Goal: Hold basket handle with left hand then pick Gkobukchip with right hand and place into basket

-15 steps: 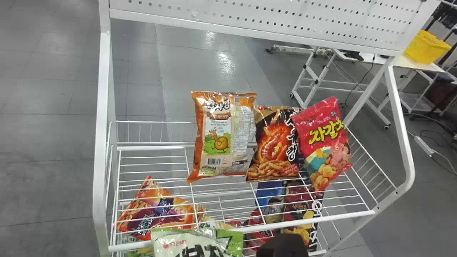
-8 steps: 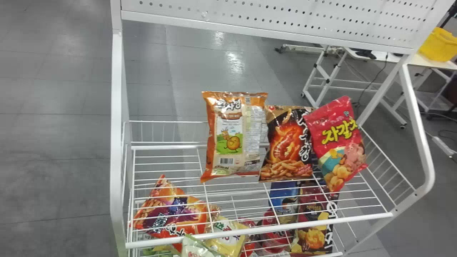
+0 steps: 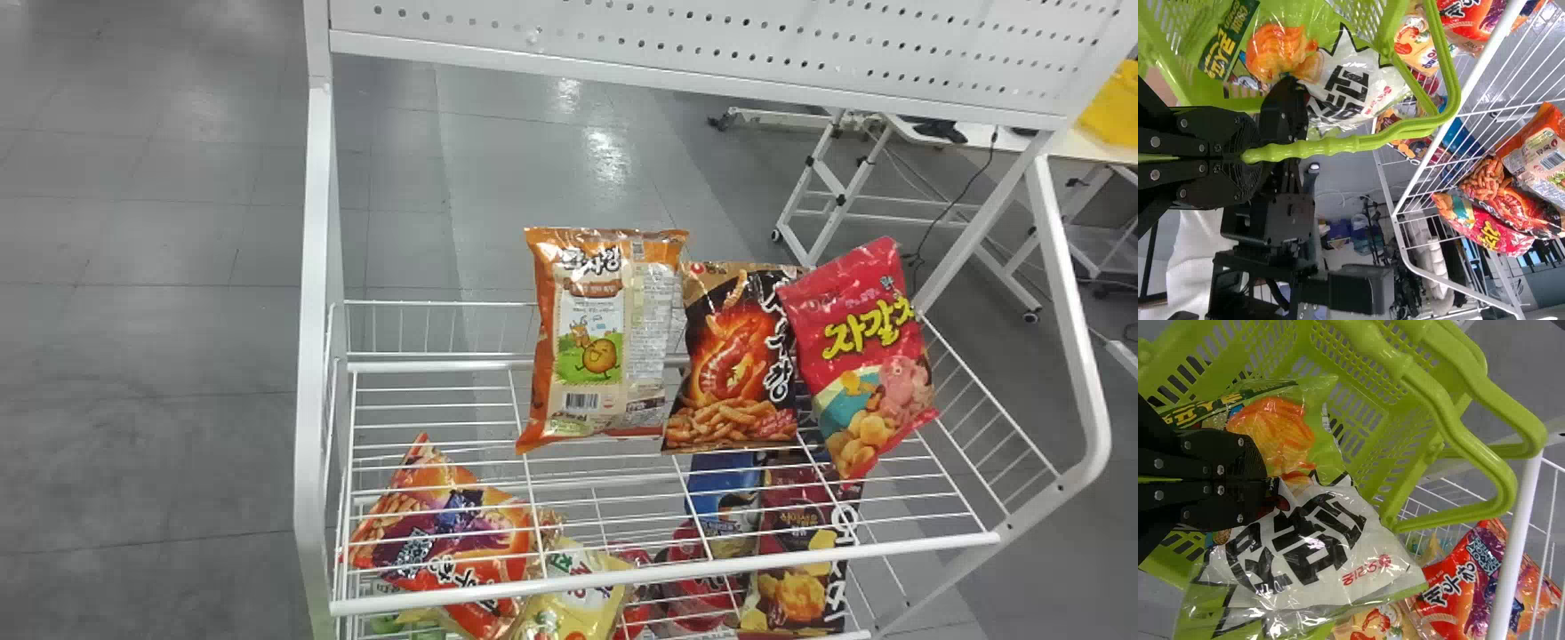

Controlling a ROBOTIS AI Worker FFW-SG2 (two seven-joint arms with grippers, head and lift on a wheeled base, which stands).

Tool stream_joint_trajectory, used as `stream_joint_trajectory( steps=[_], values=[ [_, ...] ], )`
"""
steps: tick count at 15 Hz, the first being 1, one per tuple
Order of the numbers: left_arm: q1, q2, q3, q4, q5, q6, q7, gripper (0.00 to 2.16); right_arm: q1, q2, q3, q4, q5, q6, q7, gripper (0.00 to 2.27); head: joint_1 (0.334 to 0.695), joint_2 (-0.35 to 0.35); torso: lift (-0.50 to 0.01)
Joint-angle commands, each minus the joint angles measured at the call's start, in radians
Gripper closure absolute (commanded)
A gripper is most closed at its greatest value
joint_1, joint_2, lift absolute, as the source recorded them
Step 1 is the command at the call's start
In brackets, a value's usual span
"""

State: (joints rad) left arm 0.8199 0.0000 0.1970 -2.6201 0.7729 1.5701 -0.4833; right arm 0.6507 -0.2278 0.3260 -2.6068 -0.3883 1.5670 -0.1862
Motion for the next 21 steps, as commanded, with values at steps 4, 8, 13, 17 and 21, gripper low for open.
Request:
stream_joint_trajectory(
  steps=[4,8,13,17,21],
  values=[
    [-0.005,-0.003,0.004,0.011,0.002,0.001,-0.003,1.41,-0.075,0.031,0.010,0.152,-0.023,0.005,0.042,1.49,0.695,-0.202,-0.032],
    [-0.015,-0.003,0.007,0.020,0.002,0.001,-0.001,1.41,-0.059,0.030,-0.068,0.080,-0.024,0.005,0.085,0.00,0.695,-0.156,-0.032],
    [-0.035,-0.003,-0.001,0.023,0.000,0.001,0.011,1.41,-0.052,0.039,-0.315,-0.127,-0.189,0.005,0.114,0.05,0.695,-0.232,-0.032],
    [-0.038,-0.003,-0.001,0.023,0.000,0.001,0.020,1.41,-0.046,0.108,-0.578,-0.182,-0.343,0.005,0.209,0.05,0.695,-0.299,-0.032],
    [-0.041,-0.003,-0.004,0.038,0.002,0.001,0.015,1.41,0.021,0.168,-0.696,-0.187,-0.236,0.005,0.367,0.02,0.695,-0.350,-0.032]
  ],
)
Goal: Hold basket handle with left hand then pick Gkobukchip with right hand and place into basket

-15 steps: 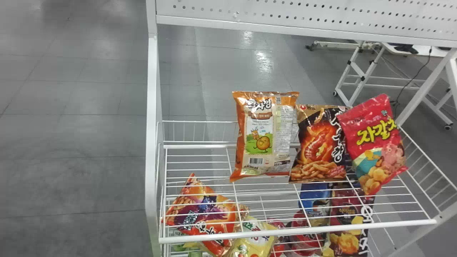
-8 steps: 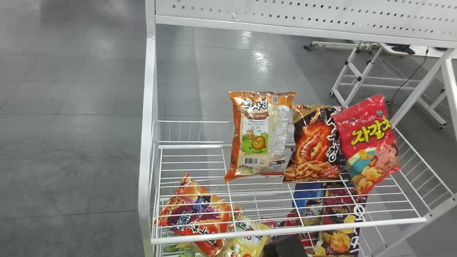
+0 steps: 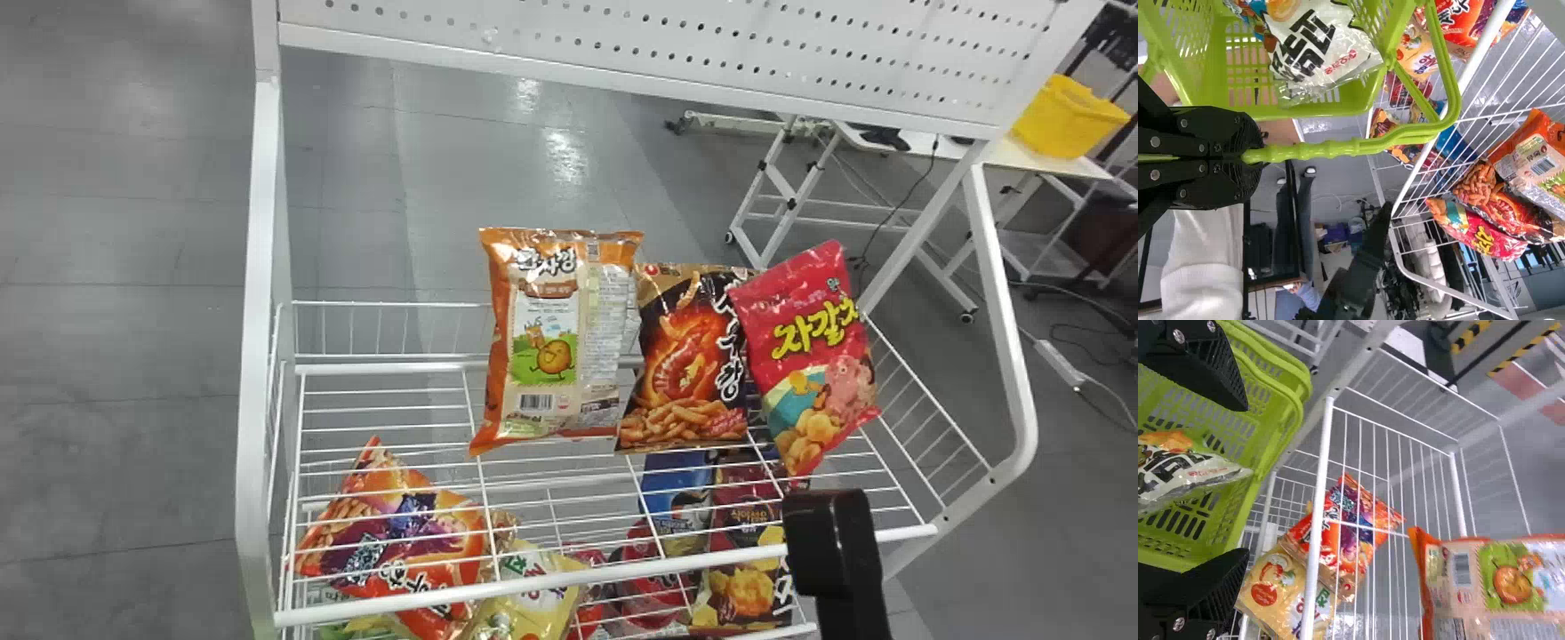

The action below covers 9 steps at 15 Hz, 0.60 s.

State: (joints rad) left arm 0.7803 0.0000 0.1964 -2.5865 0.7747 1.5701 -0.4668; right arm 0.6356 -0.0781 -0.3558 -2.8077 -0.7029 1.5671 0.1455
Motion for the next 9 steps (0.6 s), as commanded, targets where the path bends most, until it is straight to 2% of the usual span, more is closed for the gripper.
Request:
stream_joint_trajectory(
  steps=[1,5,7,9],
  values=[
    [-0.006,-0.003,-0.011,0.011,0.000,0.001,-0.001,1.41,0.058,0.023,0.014,0.056,0.154,-0.043,0.074,0.03,0.695,-0.350,-0.032],
    [-0.006,-0.003,-0.015,0.022,0.000,0.001,-0.006,1.41,0.121,0.023,0.130,0.200,0.336,-0.709,0.131,0.06,0.695,-0.350,-0.032],
    [-0.006,-0.003,-0.017,0.026,-0.002,0.001,-0.006,1.41,0.130,0.038,0.164,0.252,0.375,-0.930,0.126,0.06,0.695,-0.350,-0.032],
    [-0.006,-0.003,-0.020,0.029,-0.002,0.001,-0.006,1.41,0.151,0.038,0.173,0.301,0.390,-1.098,0.129,0.06,0.695,-0.350,-0.032]
  ],
)
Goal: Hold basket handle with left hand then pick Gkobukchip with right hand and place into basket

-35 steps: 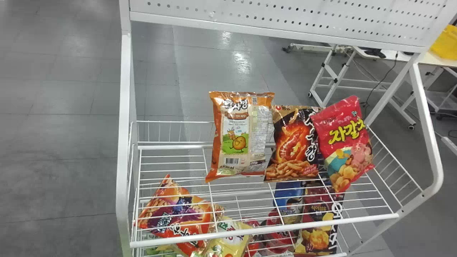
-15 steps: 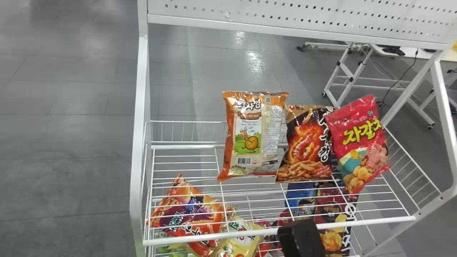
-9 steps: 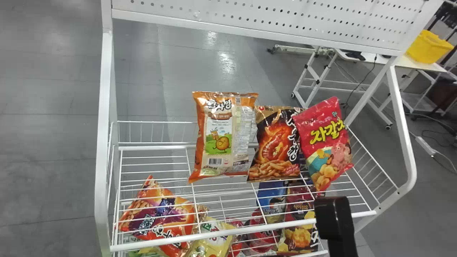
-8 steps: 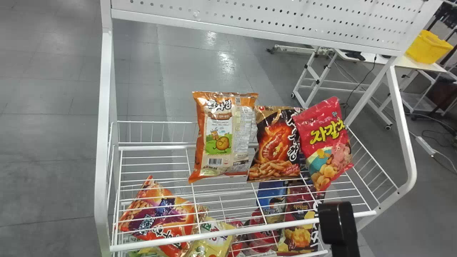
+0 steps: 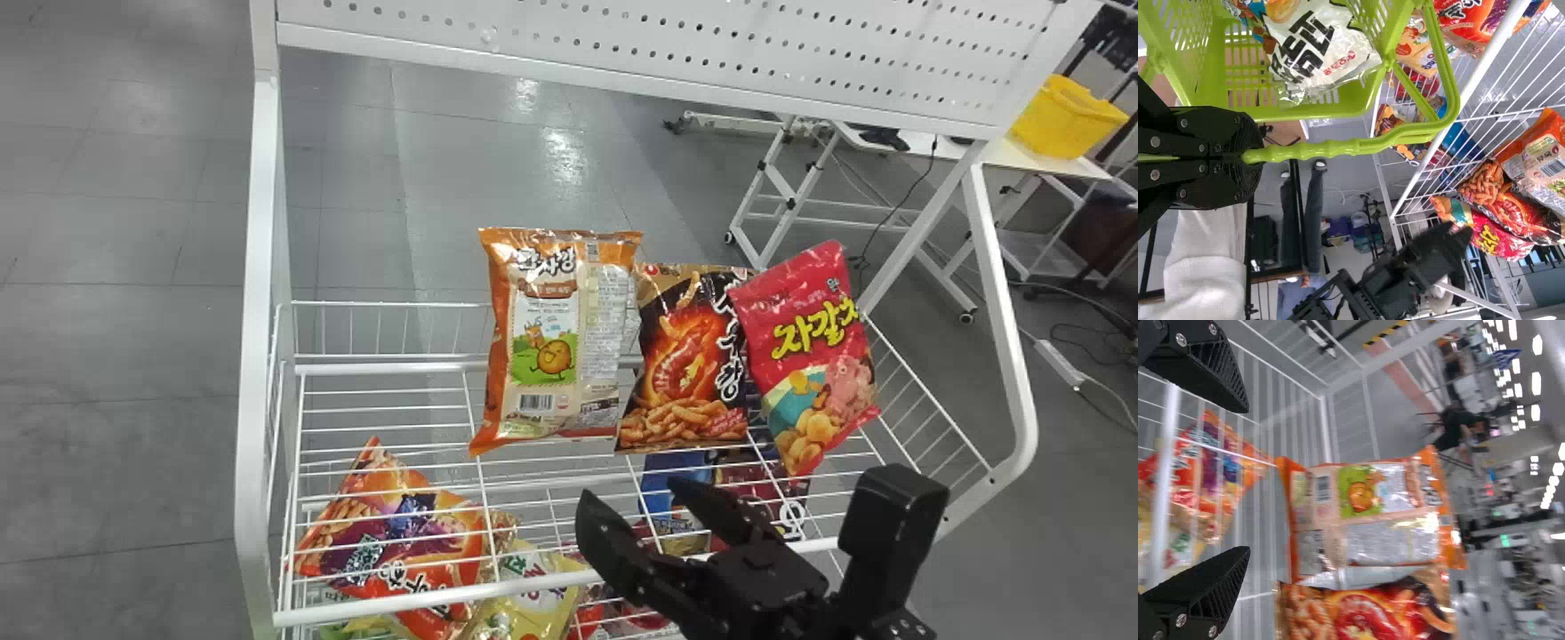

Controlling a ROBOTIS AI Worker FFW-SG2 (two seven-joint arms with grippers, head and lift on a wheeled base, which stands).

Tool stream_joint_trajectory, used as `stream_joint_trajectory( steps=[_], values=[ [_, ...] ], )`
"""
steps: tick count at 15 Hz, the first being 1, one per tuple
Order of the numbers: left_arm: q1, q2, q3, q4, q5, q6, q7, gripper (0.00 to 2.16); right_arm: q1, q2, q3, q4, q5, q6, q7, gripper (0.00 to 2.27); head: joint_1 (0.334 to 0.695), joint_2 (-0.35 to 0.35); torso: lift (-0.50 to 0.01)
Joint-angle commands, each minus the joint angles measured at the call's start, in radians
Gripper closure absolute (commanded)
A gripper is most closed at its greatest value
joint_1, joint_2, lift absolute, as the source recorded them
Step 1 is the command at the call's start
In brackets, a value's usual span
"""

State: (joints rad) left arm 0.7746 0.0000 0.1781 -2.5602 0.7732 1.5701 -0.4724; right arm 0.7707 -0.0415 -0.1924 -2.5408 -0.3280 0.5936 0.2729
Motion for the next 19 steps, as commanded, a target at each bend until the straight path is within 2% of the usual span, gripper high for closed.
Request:
stream_joint_trajectory(
  steps=[1,7,9,19],
  values=[
    [0.000,-0.003,-0.002,0.003,0.000,0.001,0.000,1.41,0.041,0.002,0.033,0.053,0.046,-0.229,0.002,0.06,0.695,-0.350,-0.032],
    [0.002,-0.003,-0.002,0.008,0.000,0.001,0.000,1.41,0.119,-0.017,0.143,0.126,0.156,-0.496,-0.049,0.08,0.695,-0.350,-0.032],
    [0.005,-0.003,0.000,0.015,0.002,0.001,-0.002,1.41,0.139,-0.041,0.183,0.126,0.198,-0.527,-0.067,0.08,0.695,-0.350,-0.032],
    [0.018,-0.003,0.024,0.026,0.002,0.001,-0.037,1.41,0.206,-0.069,0.258,0.102,0.242,-0.585,-0.109,0.09,0.695,-0.350,-0.032]
  ],
)
